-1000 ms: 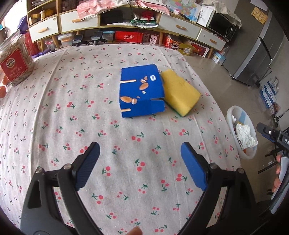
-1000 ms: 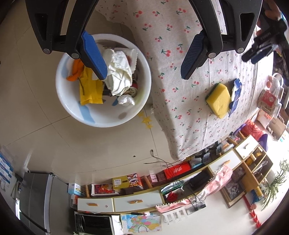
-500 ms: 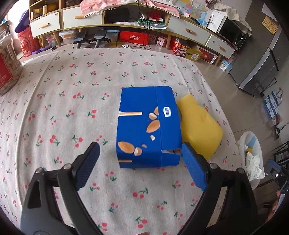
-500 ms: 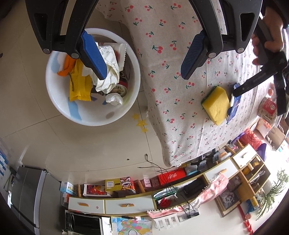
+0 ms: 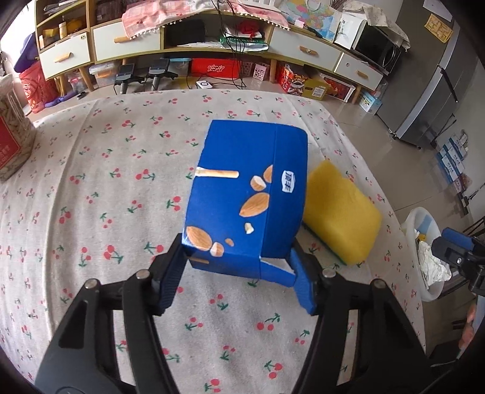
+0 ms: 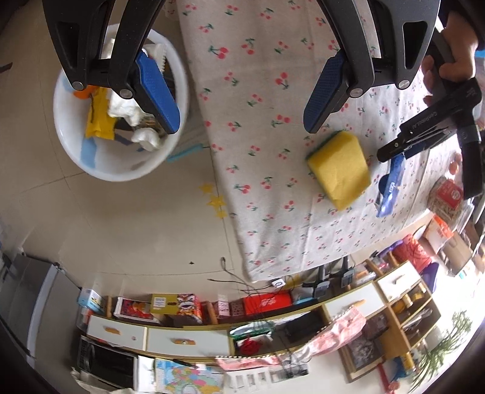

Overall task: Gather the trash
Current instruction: 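Close the left tool on the blue almond-printed box, then grasp the yellow sponge with the right tool while the left tool holds the box, then carry the blue box and yellow sponge over the white bucket and open both tools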

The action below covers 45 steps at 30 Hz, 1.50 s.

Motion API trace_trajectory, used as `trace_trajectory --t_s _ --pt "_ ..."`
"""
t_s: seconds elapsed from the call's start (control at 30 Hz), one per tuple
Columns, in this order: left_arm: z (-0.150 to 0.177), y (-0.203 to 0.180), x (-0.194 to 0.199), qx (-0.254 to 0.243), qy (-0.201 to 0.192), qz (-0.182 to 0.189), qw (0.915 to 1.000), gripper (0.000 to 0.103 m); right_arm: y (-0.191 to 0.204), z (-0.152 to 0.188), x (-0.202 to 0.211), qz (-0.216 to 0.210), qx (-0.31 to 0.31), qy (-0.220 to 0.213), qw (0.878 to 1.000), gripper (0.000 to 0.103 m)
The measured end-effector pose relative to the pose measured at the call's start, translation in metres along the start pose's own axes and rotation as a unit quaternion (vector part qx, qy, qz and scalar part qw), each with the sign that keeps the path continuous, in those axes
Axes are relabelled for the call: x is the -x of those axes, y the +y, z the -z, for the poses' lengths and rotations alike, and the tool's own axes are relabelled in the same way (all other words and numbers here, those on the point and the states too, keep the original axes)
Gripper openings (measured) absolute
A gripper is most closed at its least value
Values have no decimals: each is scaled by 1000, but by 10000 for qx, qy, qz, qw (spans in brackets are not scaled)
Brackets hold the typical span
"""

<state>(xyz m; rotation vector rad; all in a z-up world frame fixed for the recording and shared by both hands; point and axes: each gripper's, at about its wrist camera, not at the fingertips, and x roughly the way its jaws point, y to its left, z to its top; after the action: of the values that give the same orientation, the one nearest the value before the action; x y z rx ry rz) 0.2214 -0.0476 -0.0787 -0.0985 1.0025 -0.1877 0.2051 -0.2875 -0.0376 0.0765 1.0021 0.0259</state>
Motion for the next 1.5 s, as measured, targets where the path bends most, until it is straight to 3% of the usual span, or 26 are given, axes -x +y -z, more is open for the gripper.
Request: trace_trajectory --t_s 0.17,0.4,0.53,0.67,0.83,1.13,1.27,1.5 --pt "10 21 20 87 11 -124 9999 64 40 -7 -17 -71 529 97 9985 85" --pt "31 59 50 163 82 -594 9981 64 86 -12 -40 -343 1097 232 9931 85" --pt "43 79 65 240 81 -773 9967 64 106 -17 -51 -93 1435 169 9895 85" --pt "56 92 74 348 -49 -891 9954 64 107 -23 -70 55 1346 285 9905 85" --pt "60 97 79 541 -115 -666 9962 64 110 -23 -91 154 1372 405 9896 85" --pt "67 105 88 804 -161 -460 9956 64 116 -22 -97 248 1521 232 9878 84" --pt "71 108 89 853 -131 -456 9952 64 112 -22 -96 54 1382 238 9901 68" --pt "76 112 89 953 -90 -396 9946 64 116 -17 -83 10 1400 292 9897 65"
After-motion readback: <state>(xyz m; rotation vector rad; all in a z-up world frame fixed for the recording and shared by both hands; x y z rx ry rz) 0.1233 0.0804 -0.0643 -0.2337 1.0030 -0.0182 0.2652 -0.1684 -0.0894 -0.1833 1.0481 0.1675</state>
